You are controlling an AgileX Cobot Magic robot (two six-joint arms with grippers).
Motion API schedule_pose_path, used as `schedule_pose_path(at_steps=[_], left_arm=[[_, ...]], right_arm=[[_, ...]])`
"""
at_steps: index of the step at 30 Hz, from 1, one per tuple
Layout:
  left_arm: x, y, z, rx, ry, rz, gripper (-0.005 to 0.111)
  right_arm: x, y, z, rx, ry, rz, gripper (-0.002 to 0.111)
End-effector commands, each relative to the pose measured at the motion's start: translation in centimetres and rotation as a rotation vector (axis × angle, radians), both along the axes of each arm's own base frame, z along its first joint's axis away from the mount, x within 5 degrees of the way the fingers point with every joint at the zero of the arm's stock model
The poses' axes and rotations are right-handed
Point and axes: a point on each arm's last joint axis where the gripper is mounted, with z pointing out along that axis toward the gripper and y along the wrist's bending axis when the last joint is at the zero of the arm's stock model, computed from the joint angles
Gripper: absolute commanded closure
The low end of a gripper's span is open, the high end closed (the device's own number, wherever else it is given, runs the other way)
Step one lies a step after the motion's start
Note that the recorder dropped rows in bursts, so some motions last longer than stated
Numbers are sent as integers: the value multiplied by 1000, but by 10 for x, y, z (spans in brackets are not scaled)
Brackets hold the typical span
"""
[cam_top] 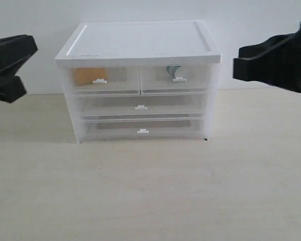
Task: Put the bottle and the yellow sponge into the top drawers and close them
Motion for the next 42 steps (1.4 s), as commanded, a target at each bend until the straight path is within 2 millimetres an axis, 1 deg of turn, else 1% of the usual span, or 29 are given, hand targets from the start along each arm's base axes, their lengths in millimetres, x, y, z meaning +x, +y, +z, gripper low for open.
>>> schedule_pose_path(at_steps=[1, 2, 3, 4, 5, 6, 9, 11, 18, 19, 21, 25, 29, 32, 34, 38, 40, 42], left_arm=[[-53, 13, 18, -116, -109, -28, 103], [-66, 16, 19, -151, -128, -37, 103], [-73, 18, 19, -165, -142, -40, 103], [-85, 21, 20, -182, -173, -45, 103], [-93, 23, 20, -190, -197, -47, 103], [-105, 26, 19, -197, -235, -52, 103], [-124, 31, 18, -213, -304, -55, 103], [-139, 36, 15, -219, -346, -46, 103], [-167, 50, 12, -255, -378, 23, 103], [-176, 55, 11, -284, -387, 39, 103], [-184, 59, 9, -297, -388, 69, 103], [-182, 60, 6, -289, -358, 89, 103], [-179, 62, 4, -275, -325, 116, 103], [-177, 63, 1, -266, -292, 139, 103], [-177, 63, 0, -264, -284, 144, 103], [-177, 63, 0, -264, -284, 144, 103], [-177, 63, 0, -264, -284, 144, 103], [-177, 63, 0, -264, -284, 144, 103]], right_arm=[[-52, -22, 15, 96, -113, 45, 108], [-65, -28, 17, 127, -140, 56, 108], [-72, -31, 18, 144, -157, 62, 108], [-85, -36, 21, 168, -193, 76, 108], [-94, -39, 22, 189, -213, 87, 108], [-107, -45, 23, 210, -251, 106, 108], [-127, -54, 22, 239, -317, 126, 108], [-146, -61, 22, 267, -381, 145, 108], [-181, -73, 18, 301, -510, 215, 108], [-190, -73, 13, 297, -529, 259, 108], [-196, -72, 7, 295, -539, 299, 108], [-196, -72, -2, 308, -518, 307, 108], [-190, -71, -13, 295, -490, 284, 108], [-181, -71, -25, 286, -460, 228, 108], [-175, -72, -35, 279, -432, 193, 108], [-161, -71, -65, 269, -342, 124, 108], [-157, -69, -81, 263, -290, 120, 108], [-156, -68, -90, 256, -261, 129, 108]])
